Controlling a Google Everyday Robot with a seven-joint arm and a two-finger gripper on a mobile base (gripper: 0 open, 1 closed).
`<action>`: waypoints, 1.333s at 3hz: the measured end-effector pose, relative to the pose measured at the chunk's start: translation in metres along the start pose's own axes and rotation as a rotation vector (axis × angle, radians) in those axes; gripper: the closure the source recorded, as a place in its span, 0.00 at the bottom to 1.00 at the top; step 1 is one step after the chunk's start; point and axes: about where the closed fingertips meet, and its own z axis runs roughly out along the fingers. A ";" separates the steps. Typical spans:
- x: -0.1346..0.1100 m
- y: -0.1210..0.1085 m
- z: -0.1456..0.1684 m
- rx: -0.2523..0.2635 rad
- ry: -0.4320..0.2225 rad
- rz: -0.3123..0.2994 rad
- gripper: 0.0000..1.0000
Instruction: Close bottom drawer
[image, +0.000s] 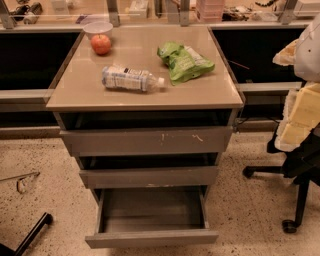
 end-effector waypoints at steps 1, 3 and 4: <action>0.000 0.000 0.000 0.000 0.000 0.000 0.00; -0.020 0.061 0.076 -0.140 -0.045 -0.060 0.00; -0.022 0.110 0.155 -0.277 -0.087 -0.074 0.00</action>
Offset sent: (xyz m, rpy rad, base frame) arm -0.0300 0.0361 -0.0738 -0.0039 0.1214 0.0857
